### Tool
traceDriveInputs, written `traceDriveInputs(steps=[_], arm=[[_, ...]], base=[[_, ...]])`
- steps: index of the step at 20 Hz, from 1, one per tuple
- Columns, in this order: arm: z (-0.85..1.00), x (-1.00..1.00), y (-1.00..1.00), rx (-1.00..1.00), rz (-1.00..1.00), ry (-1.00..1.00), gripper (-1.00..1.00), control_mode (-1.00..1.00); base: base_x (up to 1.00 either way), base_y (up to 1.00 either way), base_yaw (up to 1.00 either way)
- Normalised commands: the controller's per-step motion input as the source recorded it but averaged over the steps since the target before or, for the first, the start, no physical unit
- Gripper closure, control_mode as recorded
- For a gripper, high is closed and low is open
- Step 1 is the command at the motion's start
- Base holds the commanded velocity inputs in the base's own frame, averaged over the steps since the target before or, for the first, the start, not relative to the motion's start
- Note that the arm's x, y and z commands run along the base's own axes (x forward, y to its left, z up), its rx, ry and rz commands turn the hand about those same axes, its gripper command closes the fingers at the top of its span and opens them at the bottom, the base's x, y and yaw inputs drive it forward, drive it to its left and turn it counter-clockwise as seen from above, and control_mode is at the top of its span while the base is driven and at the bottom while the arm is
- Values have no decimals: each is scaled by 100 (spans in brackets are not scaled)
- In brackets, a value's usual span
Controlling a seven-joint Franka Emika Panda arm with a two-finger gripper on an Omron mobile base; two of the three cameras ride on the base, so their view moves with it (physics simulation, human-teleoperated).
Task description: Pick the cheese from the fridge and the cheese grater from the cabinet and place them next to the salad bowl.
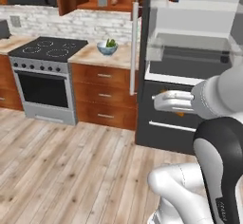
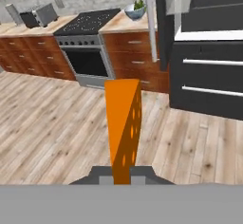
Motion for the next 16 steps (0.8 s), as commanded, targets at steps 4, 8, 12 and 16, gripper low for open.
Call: traceDriveInputs(steps=[4,8,12,16], arm=[[0,0,0,0,0,0,100,100],[0,0,0,0,0,0,100,100],[0,0,0,0,0,0,100,100],[0,0,0,0,0,0,100,100]], base=[[100,98,-37],[100,100,-38],[100,100,-47],[100,90,-61]])
